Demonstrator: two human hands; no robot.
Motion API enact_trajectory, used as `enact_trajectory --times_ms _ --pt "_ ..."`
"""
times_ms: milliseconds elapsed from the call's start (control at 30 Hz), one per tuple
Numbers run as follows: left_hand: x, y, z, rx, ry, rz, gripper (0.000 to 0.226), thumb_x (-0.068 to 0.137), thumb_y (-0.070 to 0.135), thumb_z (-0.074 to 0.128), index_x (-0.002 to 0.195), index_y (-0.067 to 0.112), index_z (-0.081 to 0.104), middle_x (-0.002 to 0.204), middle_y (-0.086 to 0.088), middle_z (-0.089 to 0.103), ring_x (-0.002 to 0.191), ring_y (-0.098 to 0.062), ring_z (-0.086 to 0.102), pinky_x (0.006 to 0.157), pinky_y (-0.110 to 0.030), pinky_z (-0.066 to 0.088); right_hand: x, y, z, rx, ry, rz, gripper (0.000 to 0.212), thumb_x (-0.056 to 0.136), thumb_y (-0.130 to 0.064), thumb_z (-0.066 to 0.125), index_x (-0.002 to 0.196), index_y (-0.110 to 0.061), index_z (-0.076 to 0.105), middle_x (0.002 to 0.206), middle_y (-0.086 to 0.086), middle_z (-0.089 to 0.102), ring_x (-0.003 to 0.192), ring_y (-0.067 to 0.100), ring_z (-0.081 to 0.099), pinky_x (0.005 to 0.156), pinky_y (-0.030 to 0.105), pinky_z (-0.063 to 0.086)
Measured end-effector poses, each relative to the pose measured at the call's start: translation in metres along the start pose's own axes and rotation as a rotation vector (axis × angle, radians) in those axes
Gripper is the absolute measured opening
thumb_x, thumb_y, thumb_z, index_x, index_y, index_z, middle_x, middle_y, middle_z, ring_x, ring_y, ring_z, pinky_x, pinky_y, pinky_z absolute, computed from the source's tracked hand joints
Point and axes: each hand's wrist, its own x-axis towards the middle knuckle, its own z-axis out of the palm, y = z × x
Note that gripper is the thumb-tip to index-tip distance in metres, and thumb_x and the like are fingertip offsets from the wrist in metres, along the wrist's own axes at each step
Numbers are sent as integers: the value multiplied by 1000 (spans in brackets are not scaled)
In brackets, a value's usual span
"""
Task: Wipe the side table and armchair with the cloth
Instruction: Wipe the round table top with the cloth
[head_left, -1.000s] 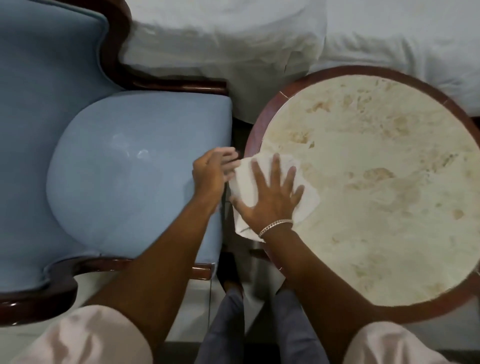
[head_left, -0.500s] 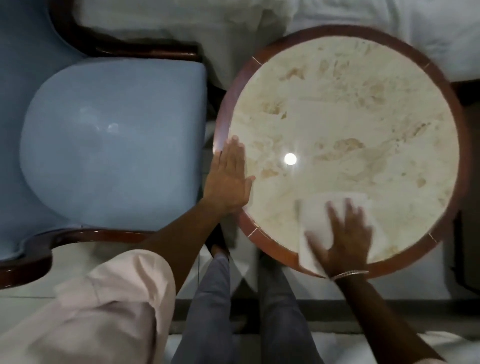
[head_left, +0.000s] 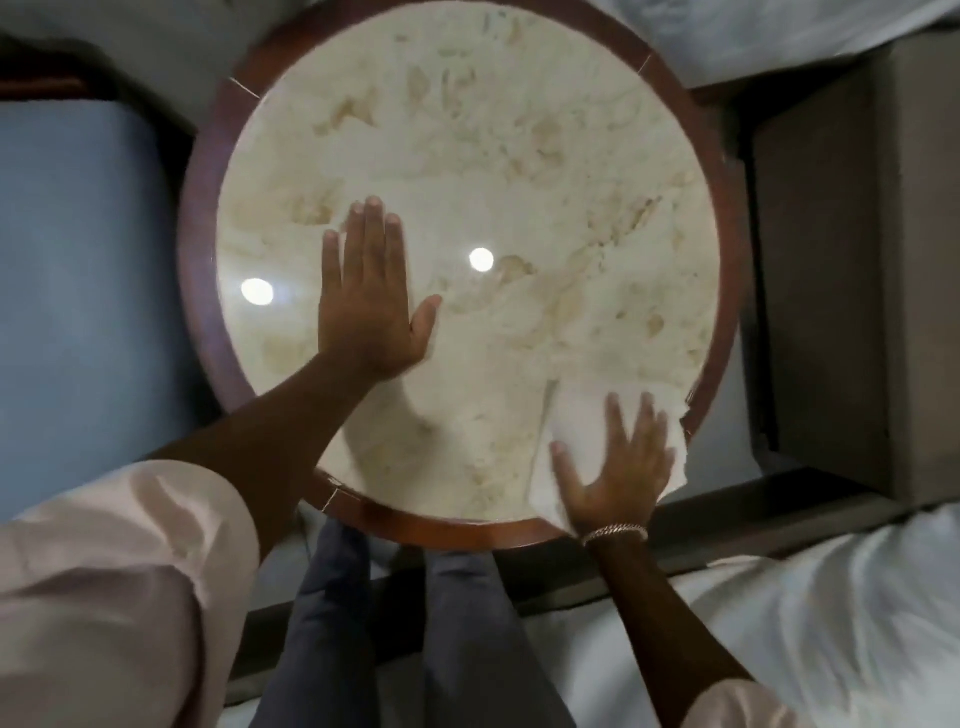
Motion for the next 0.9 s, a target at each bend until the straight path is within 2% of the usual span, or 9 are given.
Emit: enact_trajectory --times_ms 133,233,333,433,500,600,767,833,900 --pt "4 -2 0 -26 -16 8 89 95 59 26 158 0 3 168 -25 5 157 -39 1 125 -58 9 100 -22 -18 62 96 285 82 84 -74 43 153 -34 22 164 10 19 150 37 19 114 66 23" --pt "3 -5 3 -34 2 18 90 94 57 29 158 -1 4 168 -26 3 157 -39 -2 126 -58 8 186 -62 -29 89 137 314 83 85 -73 39 154 -31 21 163 14 19 148 42 20 112 68 24" --pt "4 -5 10 -45 33 28 91 93 57 31 158 -1 5 168 -25 3 157 -39 -1 126 -56 4 258 -114 -31 89 91 165 83 84 -74 37 154 -37 16 165 11 14 150 41 14 114 68 18" --pt "3 -7 14 -46 48 14 91 93 58 32 158 0 5 169 -23 3 157 -36 0 127 -54 3 290 -178 -29 10 -19 -178 80 83 -73 34 154 -41 13 166 8 10 151 41 11 114 68 14" --pt "2 -7 10 -60 43 11 91 93 59 33 159 1 7 169 -22 5 158 -35 1 127 -54 7 281 -200 -29 -57 -62 -333 80 84 -71 33 154 -40 11 167 8 8 151 42 10 114 68 14" --pt "0 -6 -3 -95 -35 -15 90 93 61 35 159 4 10 169 -20 9 158 -33 4 128 -52 9 233 -188 -28 -110 -117 -513 78 88 -67 37 155 -38 12 167 9 8 151 40 10 115 65 15" --pt "-29 -45 -50 -78 -292 21 83 98 52 36 160 7 5 170 -14 2 158 -31 2 127 -51 12 145 -154 -44 -159 -300 -689 76 82 -44 65 151 -29 36 162 16 25 145 44 28 112 58 33" --pt "-58 -79 -78 -58 -390 -56 83 99 51 35 159 6 2 170 -15 -2 158 -32 -2 128 -48 6 125 -162 -57 -218 -462 -686 75 84 -37 64 152 -31 32 164 13 16 145 43 26 115 51 31" --pt "-92 -116 -109 -68 -402 -163 84 98 55 31 159 2 6 169 -21 3 157 -36 3 127 -49 6 108 -179 -65 -238 -590 -677 71 87 -33 59 152 -31 30 164 10 13 140 39 28 115 43 29"
